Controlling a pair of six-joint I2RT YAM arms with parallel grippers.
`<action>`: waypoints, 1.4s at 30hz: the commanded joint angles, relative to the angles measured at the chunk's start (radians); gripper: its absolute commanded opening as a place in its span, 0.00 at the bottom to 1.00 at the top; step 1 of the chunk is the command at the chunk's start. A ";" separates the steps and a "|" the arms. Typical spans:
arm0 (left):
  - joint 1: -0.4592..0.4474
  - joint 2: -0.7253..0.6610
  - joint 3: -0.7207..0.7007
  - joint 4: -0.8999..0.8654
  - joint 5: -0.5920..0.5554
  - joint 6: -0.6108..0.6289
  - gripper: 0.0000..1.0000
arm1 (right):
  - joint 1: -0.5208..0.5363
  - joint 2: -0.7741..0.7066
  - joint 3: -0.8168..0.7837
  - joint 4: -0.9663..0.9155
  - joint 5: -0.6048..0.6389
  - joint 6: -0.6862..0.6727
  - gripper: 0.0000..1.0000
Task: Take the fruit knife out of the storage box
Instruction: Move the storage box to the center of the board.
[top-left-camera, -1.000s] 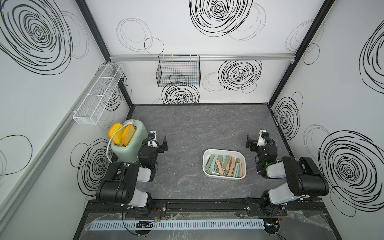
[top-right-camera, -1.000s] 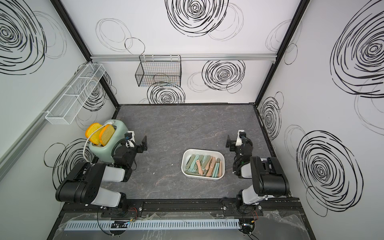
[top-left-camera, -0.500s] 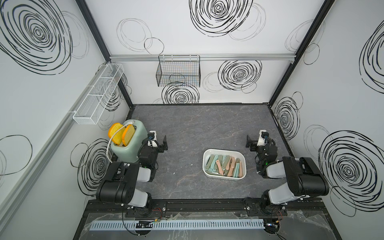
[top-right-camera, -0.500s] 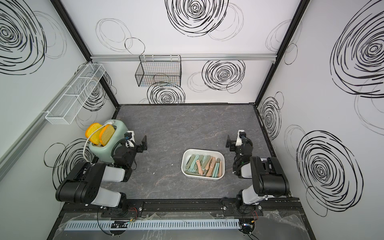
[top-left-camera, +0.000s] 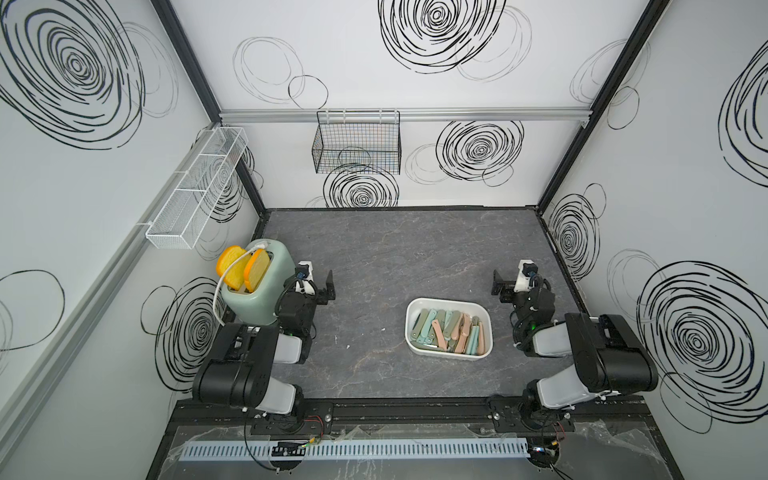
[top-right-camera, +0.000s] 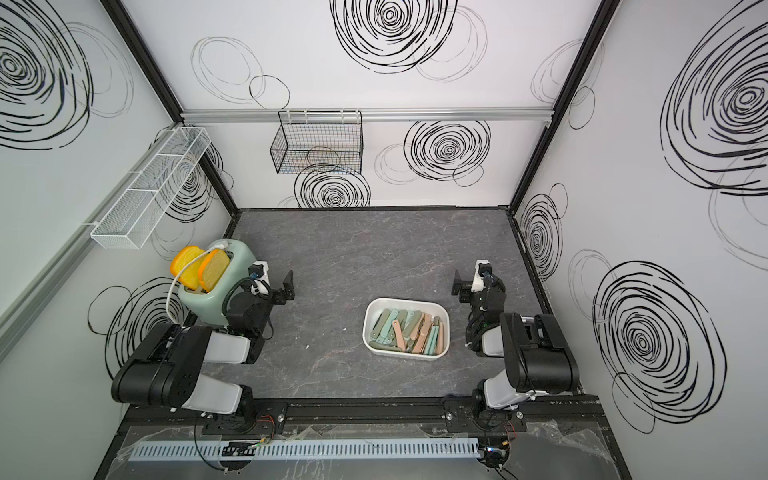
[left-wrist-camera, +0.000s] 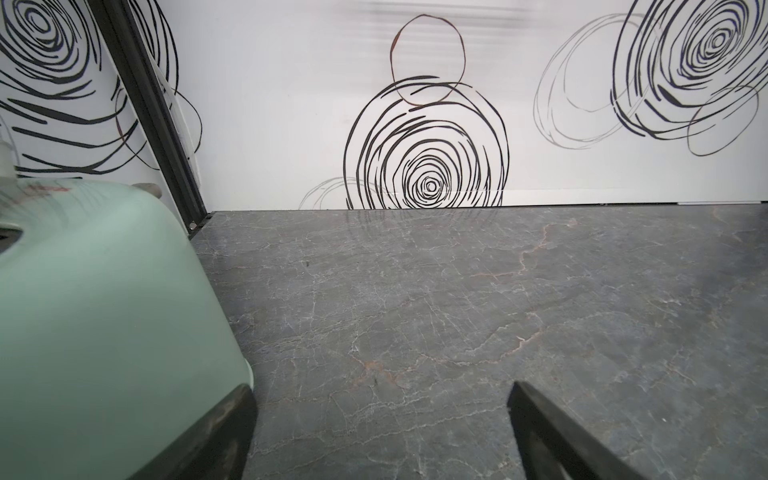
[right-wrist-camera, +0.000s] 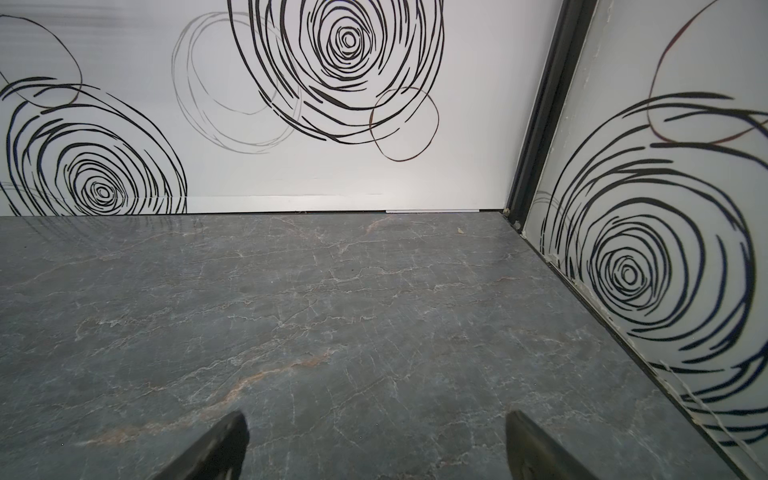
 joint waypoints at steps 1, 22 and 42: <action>-0.022 -0.039 0.042 -0.020 -0.039 0.030 0.98 | 0.012 -0.014 0.001 0.016 0.018 -0.004 0.99; -0.482 -0.242 0.621 -1.334 -0.261 -0.226 0.98 | 0.311 0.005 0.747 -1.356 0.491 0.217 0.99; -0.698 0.215 0.947 -1.712 0.180 -0.361 0.98 | 0.594 -0.348 0.859 -2.047 0.228 0.528 0.99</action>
